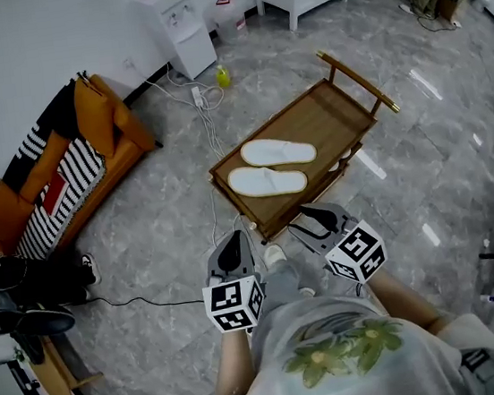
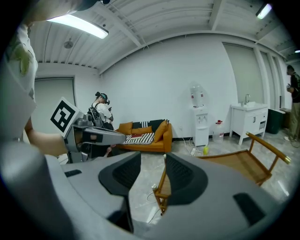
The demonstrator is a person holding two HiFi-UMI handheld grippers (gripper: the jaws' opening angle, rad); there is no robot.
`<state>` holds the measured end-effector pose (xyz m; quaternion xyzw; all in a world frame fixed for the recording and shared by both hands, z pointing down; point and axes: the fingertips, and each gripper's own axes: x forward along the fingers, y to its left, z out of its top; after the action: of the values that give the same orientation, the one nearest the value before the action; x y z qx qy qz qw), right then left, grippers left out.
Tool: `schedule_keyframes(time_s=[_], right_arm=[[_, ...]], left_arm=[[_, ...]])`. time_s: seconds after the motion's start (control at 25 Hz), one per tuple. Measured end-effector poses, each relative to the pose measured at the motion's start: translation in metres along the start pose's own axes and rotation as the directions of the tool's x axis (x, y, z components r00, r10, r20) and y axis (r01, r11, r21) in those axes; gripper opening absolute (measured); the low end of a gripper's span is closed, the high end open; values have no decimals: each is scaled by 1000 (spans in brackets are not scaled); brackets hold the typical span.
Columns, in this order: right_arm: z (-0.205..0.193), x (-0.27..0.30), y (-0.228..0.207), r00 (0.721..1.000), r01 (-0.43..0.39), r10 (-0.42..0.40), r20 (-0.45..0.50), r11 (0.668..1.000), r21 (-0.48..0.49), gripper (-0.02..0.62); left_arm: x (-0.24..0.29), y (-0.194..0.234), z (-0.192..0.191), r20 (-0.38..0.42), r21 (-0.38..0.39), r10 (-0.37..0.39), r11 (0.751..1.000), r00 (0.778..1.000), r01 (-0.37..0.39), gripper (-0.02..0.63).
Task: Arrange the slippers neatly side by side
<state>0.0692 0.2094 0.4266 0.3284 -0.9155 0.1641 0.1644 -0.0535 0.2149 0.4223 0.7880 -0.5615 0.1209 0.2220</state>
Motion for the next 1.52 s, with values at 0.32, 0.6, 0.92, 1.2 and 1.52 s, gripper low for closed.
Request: schedule_keyframes(time_s=[0.32,0.6,0.92,1.2,1.52], right_arm=[[-4,59,-30,995,-5,5,-102,1000,-5,166],[-2,96,-48,991,17,-22,-136,999,-37,167],[-23,118,-77,964,5,-34,-265,994,-108,192],[-39,135,-96,940,-49,12,-341,994,-100,204],[-68,168,-115,892,-155,93,-443,982,-106,232]], left_arm=[[37,35,10,-51,7,-41,999,998,42,16],[66,67,15,-73,12,-58,998,996,59,15],[92,77,16,-107,15,-52,998,993,54,16],[107,75,15,-142,9,-44,999,989,45,16],[133,68,-6,-219,-49,-66,997,973,56,16]])
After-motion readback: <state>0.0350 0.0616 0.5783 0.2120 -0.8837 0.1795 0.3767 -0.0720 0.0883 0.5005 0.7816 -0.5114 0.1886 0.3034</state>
